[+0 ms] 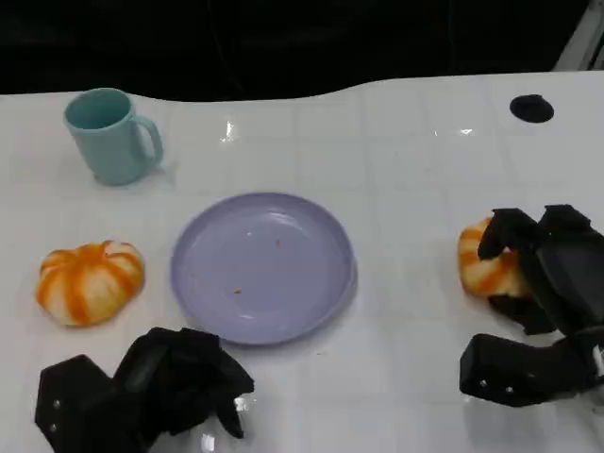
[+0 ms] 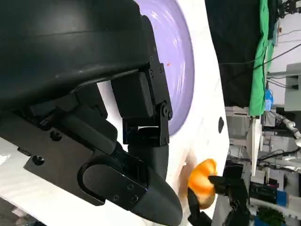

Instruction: Grasp the bread from the table and place it into the plate.

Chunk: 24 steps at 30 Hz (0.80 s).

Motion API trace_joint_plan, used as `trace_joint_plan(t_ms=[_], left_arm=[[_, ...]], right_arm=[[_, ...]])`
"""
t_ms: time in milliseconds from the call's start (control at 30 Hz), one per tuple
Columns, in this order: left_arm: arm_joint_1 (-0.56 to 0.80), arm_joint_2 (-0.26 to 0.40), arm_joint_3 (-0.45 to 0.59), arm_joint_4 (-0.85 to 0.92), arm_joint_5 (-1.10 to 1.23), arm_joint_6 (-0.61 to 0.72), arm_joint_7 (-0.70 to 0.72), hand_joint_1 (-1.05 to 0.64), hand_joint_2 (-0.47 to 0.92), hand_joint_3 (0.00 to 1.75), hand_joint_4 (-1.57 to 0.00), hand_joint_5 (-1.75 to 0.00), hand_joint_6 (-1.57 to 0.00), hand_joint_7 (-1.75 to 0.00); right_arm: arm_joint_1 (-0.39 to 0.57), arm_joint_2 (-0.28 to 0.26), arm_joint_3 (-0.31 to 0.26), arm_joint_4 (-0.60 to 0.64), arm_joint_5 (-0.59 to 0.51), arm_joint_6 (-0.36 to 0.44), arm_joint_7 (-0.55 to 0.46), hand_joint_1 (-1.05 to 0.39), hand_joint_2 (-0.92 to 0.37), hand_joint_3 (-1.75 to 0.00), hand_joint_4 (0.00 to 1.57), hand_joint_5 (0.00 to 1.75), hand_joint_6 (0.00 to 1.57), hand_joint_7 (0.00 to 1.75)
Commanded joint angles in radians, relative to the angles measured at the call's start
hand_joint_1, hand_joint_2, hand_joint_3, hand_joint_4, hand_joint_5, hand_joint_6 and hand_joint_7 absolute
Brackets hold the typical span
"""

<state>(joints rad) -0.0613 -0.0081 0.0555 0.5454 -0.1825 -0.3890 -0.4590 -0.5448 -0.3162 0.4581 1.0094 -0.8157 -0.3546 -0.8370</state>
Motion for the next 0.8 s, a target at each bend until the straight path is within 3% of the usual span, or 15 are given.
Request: trace_joint_plan(t_ms=[33,233,333,467,800], left_arm=[[-0.014,0.006,0.001,0.017,0.005,-0.004,0.015,-1.05,0.82,0.0,-1.47,-1.0,-1.56,-0.51],[-0.013,0.009,-0.003,0.023,0.014,-0.014,0.02,-1.05,0.82,0.01,-1.47,-1.0,-1.56,-0.52],[-0.014,0.012,-0.002,0.025,0.013,-0.02,0.017,-1.05,0.82,0.01,-1.47,-1.0,-1.56,-0.52],[-0.011,0.012,0.0,0.023,0.009,-0.019,0.015,-1.05,0.82,0.01,-1.47,-1.01,-1.56,-0.52],[-0.001,0.02,0.0,0.032,0.008,-0.038,0.005,-1.05,0.83,0.01,-1.47,-1.01,-1.55,-0.53]], right_arm=[[-0.017,-0.041,-0.001,-0.037,0.007,-0.029,0.001,-0.18,-0.28,-1.19,0.98,1.75,0.69,1.75],[0.009,-0.028,-0.003,-0.155,0.02,-0.066,0.031,-0.12,-0.28,-1.3,0.98,1.75,0.72,1.75],[0.03,0.006,-0.006,-0.236,0.063,-0.095,0.11,-0.1,-0.28,-1.42,1.0,1.75,0.75,1.75],[0.039,0.068,-0.009,-0.318,0.102,-0.095,0.207,-0.12,-0.28,-1.44,1.0,1.75,0.76,1.75],[-0.017,0.209,-0.01,-0.318,0.132,-0.101,0.32,-0.13,-0.2,-1.52,1.01,1.75,0.81,1.67]])
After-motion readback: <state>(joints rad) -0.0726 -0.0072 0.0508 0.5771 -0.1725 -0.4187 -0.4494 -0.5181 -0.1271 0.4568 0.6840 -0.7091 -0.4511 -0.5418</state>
